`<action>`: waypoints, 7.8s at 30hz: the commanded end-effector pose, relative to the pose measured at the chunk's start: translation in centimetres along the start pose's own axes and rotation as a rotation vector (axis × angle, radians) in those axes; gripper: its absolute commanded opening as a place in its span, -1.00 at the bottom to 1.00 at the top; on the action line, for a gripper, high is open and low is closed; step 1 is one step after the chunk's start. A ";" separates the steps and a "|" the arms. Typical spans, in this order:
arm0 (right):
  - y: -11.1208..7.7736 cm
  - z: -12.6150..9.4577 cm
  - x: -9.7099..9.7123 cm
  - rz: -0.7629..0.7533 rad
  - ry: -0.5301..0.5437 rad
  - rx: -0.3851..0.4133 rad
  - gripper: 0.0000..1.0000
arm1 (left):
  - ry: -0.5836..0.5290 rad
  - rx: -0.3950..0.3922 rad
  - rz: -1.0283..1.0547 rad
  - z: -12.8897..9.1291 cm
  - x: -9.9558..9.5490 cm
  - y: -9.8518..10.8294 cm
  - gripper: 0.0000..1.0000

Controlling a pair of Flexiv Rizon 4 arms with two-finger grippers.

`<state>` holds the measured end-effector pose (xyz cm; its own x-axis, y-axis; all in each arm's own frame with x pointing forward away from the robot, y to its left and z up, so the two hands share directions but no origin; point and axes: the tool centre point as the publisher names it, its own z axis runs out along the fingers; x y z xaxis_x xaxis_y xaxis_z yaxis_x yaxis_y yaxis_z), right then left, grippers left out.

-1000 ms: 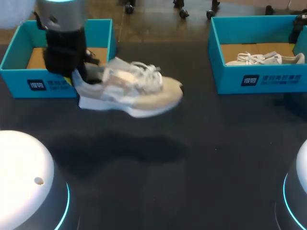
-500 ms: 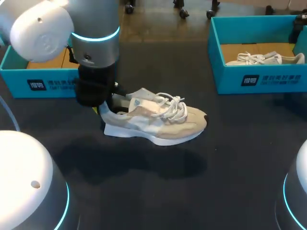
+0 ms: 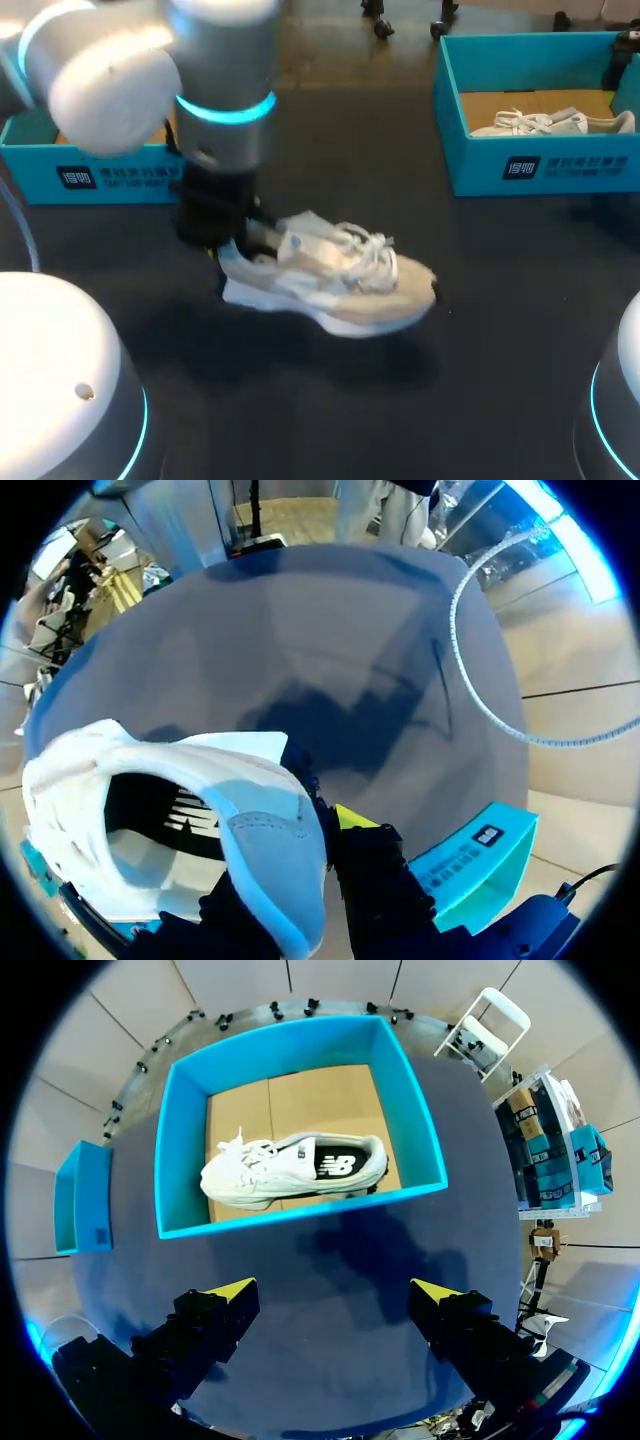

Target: Take the shoe out of the shoebox, open the shoe tongue, remove and reinsert the insole, then place the shoe into the shoebox

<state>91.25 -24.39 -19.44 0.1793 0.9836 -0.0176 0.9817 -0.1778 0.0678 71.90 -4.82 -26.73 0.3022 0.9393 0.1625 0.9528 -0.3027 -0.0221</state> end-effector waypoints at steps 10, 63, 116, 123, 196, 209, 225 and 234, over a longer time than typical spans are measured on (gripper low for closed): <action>0.0 0.0 0.0 0.001 -0.001 0.000 1.00 | 0.003 -0.001 -0.022 5.0 -4.8 0.0 -1.00; 0.0 0.0 0.0 0.001 -0.001 0.000 1.00 | 0.044 -0.091 -0.145 11.0 -9.0 0.8 -1.00; 0.0 0.0 0.0 0.001 -0.001 0.000 1.00 | -0.692 0.324 -0.777 -1.5 1.0 -3.0 1.00; 0.0 0.0 0.0 0.001 -0.001 0.000 1.00 | -0.704 0.360 -1.125 -0.1 1.7 -4.2 1.00; 0.0 0.0 0.0 0.001 -0.001 0.000 1.00 | -1.236 1.126 -1.518 10.4 -0.6 -5.2 1.00; 0.0 0.0 0.0 0.001 -0.001 0.000 1.00 | -1.240 1.102 -1.538 11.4 -3.5 -5.1 1.00; 0.0 0.0 0.0 0.001 -0.001 0.000 1.00 | -1.241 1.080 -1.551 11.3 -5.3 -4.2 1.00; 0.0 0.0 0.0 0.001 -0.001 0.000 1.00 | -1.299 1.147 -1.550 12.3 -6.5 -3.0 1.00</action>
<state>91.25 -24.41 -19.43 0.1793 0.9836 -0.0167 0.9817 -0.1779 0.0677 66.99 -7.19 -38.80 -0.9924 0.0065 0.1233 -0.1175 0.2559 -0.9595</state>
